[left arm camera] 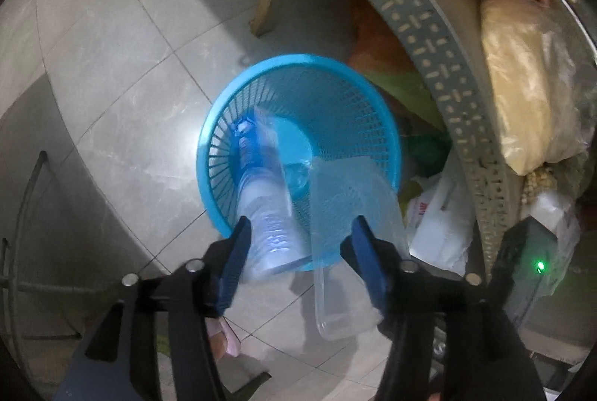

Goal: Collect trash
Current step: 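Open both tools to drop the box and container into the wastebasket, then move both tools back toward the table of trash, then grasp the blue snack bag with the left tool while the right tool grasps the pink sponge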

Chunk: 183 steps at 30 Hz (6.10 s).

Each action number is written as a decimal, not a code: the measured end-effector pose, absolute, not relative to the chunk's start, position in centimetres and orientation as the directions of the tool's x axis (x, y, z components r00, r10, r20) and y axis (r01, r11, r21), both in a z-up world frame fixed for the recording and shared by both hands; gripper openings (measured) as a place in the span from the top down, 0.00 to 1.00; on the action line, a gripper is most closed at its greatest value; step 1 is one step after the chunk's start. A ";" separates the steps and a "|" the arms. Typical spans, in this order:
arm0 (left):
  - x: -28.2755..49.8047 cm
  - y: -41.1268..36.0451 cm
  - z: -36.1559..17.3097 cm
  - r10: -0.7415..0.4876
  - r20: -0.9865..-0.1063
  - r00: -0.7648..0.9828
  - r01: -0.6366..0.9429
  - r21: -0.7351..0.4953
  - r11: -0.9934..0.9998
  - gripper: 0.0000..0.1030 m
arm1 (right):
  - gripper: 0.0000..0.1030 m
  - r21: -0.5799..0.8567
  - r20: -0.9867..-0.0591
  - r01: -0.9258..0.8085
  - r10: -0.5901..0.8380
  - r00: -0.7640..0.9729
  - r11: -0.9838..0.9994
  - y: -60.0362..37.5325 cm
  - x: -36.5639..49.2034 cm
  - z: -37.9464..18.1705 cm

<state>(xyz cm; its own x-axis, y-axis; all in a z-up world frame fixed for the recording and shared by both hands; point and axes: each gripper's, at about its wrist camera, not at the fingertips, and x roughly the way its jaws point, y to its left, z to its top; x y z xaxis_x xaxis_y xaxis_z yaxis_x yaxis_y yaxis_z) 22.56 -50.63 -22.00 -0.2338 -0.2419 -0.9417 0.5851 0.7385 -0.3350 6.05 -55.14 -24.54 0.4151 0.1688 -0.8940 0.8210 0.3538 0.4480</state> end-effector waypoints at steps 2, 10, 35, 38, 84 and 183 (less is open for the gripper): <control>22.5 -50.5 -21.0 -0.257 -0.940 -0.226 0.587 -0.342 0.734 0.45 | 0.14 0.443 -0.896 0.823 0.151 0.417 0.356 -55.0 5.7 -24.3; 21.7 -49.2 -15.7 -0.320 -0.927 -0.194 0.619 -0.368 0.693 0.45 | 0.14 0.434 -0.898 0.828 0.098 0.429 0.355 -54.8 5.0 -23.8; 12.8 -25.8 4.0 -0.618 -0.753 0.225 0.741 -0.280 0.611 0.20 | 0.08 0.226 -0.815 0.595 -0.184 0.549 0.771 -41.7 1.7 -6.7; 11.7 -22.7 4.5 -0.619 -0.733 0.282 0.749 -0.235 0.620 0.14 | 0.08 0.158 -0.793 0.588 -0.253 0.555 0.794 -40.5 1.2 -4.5; 9.9 -1.2 5.2 -0.643 -0.569 0.512 0.517 -0.393 0.760 0.05 | 0.08 0.035 -0.649 0.198 -0.129 0.750 0.980 -23.1 4.8 3.6; 8.7 18.9 9.7 -0.072 -0.277 0.958 0.080 0.021 0.997 1.00 | 0.20 0.027 -0.869 -0.328 0.184 0.460 0.944 -11.8 30.8 -6.0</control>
<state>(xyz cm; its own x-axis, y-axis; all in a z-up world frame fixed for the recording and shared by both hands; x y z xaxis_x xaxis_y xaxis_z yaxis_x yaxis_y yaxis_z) 8.71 18.91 9.66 0.9582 -0.0715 -0.2770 0.0804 0.9965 0.0210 30.76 -11.79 -6.01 0.4602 0.1841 -0.8685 -0.3276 0.9444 0.0267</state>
